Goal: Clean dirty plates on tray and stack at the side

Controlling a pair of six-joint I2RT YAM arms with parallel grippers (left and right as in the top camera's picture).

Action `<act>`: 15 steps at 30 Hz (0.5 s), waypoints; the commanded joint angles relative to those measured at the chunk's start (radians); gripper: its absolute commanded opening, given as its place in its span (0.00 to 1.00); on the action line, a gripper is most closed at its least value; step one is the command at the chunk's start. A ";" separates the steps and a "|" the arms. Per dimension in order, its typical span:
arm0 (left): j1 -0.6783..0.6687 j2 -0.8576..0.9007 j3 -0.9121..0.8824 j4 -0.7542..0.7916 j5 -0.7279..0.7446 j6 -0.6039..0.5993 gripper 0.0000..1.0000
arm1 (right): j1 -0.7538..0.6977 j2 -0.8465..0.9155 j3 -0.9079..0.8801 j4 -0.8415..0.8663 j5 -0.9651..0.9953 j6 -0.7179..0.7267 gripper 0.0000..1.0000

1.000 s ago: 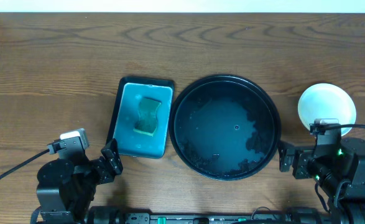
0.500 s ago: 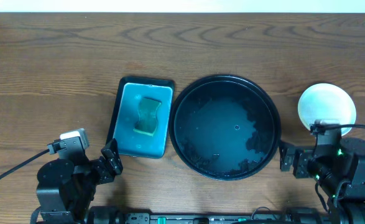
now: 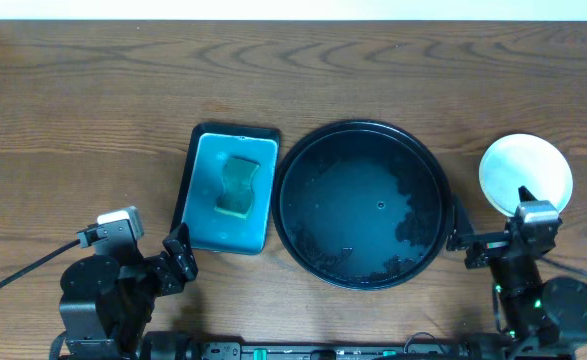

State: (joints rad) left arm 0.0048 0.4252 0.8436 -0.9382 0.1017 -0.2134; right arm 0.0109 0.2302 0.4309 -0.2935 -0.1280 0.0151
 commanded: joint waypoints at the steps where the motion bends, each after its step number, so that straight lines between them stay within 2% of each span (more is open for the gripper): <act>1: 0.003 -0.002 -0.004 0.001 -0.009 -0.012 0.84 | 0.035 -0.079 -0.120 0.134 0.005 0.006 0.99; 8: 0.003 -0.002 -0.004 0.001 -0.009 -0.012 0.84 | 0.071 -0.160 -0.304 0.374 0.012 0.006 0.99; 15: 0.003 -0.002 -0.004 0.001 -0.009 -0.012 0.84 | 0.075 -0.226 -0.399 0.418 0.059 0.003 0.99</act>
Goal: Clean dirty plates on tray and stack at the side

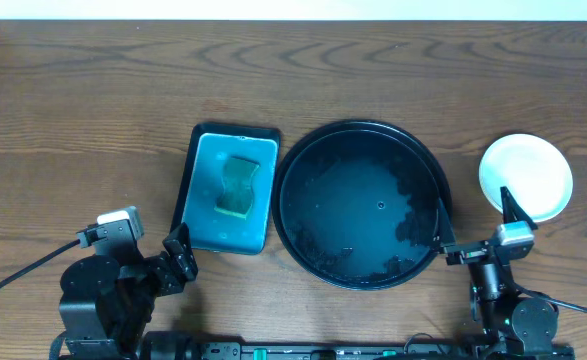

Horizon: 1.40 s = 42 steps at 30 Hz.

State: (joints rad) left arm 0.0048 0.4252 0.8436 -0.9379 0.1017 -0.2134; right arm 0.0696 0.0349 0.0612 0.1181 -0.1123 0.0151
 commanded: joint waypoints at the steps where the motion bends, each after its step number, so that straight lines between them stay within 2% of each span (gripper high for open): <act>1: 0.003 -0.002 -0.004 0.001 -0.009 -0.012 0.84 | 0.018 -0.030 -0.038 0.009 0.053 -0.004 0.99; 6: 0.003 -0.002 -0.004 0.001 -0.009 -0.012 0.84 | 0.029 -0.030 -0.056 -0.038 0.060 -0.034 0.99; 12: 0.003 -0.002 -0.004 0.001 -0.009 -0.012 0.84 | 0.037 -0.030 -0.056 -0.199 0.062 -0.047 0.99; 42: 0.003 -0.002 -0.004 0.001 -0.009 -0.012 0.84 | 0.043 -0.030 -0.056 -0.190 0.063 -0.061 0.99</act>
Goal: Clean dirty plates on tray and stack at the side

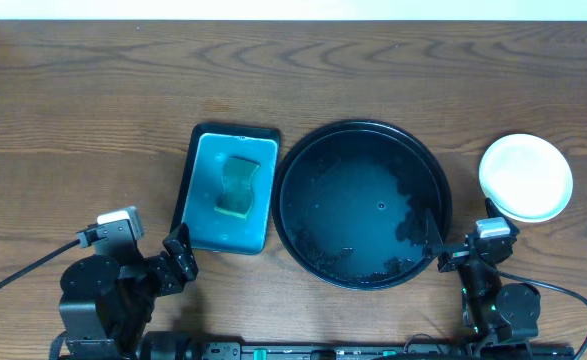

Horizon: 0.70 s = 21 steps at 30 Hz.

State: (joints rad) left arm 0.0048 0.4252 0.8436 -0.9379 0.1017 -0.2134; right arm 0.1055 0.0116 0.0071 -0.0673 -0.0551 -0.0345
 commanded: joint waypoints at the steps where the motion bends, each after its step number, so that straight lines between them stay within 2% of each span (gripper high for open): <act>1: 0.002 -0.002 -0.004 0.001 -0.009 -0.012 0.84 | 0.007 -0.007 -0.002 -0.004 0.006 -0.012 0.99; 17: -0.010 -0.018 -0.011 -0.029 -0.025 0.013 0.84 | 0.007 -0.007 -0.002 -0.004 0.006 -0.012 0.99; 21: -0.024 -0.086 -0.108 0.019 -0.027 0.015 0.84 | 0.007 -0.007 -0.002 -0.004 0.006 -0.012 0.99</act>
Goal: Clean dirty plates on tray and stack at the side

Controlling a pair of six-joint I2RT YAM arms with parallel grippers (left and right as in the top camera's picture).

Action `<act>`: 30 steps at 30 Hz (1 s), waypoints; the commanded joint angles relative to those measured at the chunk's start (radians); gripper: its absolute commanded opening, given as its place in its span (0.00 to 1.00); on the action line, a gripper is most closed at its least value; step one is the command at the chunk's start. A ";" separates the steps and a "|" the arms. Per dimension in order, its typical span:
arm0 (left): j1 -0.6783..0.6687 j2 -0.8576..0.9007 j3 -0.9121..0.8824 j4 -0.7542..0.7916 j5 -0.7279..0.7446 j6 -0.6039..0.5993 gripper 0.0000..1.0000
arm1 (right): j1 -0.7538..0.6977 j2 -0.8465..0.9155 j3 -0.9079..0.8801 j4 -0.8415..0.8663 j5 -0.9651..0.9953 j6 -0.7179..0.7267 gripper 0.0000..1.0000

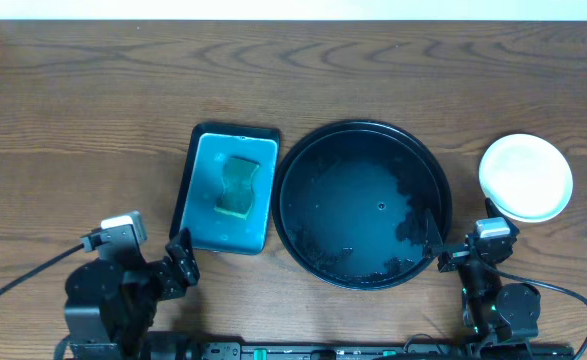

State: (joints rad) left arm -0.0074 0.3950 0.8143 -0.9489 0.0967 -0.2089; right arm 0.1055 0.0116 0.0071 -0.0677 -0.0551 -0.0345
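The round black tray [298,190] sits mid-table with dark specks and wet smears inside and no plate on it. A white plate [526,178] rests on the table to its right; whether it is one plate or a stack cannot be told. A green sponge [238,186] lies in the blue rectangular tray [205,215] on the left. My right gripper [435,242] is low at the front, its dark fingers at the black tray's right rim. My left gripper [179,266] is low at the front left, just below the blue tray. Neither gripper's opening shows.
The wooden table [93,120] stretches to the back and left. A black cable [23,275] runs from the left arm toward the left edge. Both arm bases stand along the front edge.
The left arm has shifted slightly toward the front edge. The right arm, plate, sponge and trays are unchanged.
The right arm first stood at the front edge of the white plate. It then sat lower and further left with a finger over the plate's rim. After that it was folded by the black tray's right rim, clear of the plate. The plate stayed in place.
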 commanded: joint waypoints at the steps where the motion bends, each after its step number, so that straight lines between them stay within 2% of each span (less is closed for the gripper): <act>1: -0.017 -0.082 -0.114 0.055 -0.024 0.010 0.84 | 0.007 -0.007 -0.002 -0.004 0.006 -0.012 0.99; 6: -0.040 -0.224 -0.316 0.230 -0.031 0.010 0.84 | 0.007 -0.007 -0.002 -0.004 0.006 -0.012 0.99; 11: -0.040 -0.390 -0.575 0.512 -0.030 0.010 0.84 | 0.007 -0.007 -0.002 -0.004 0.006 -0.012 0.99; 21: -0.045 -0.393 -0.812 0.996 -0.027 0.070 0.84 | 0.007 -0.007 -0.002 -0.004 0.006 -0.012 0.99; 26: -0.045 -0.393 -0.810 1.012 -0.030 0.215 0.84 | 0.007 -0.007 -0.002 -0.004 0.006 -0.012 0.99; 30: -0.045 -0.393 -0.810 0.936 -0.030 0.258 0.84 | 0.007 -0.007 -0.002 -0.004 0.006 -0.012 0.99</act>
State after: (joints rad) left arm -0.0479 0.0101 0.0071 0.0265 0.0750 -0.0368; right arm 0.1070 0.0116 0.0071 -0.0673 -0.0521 -0.0353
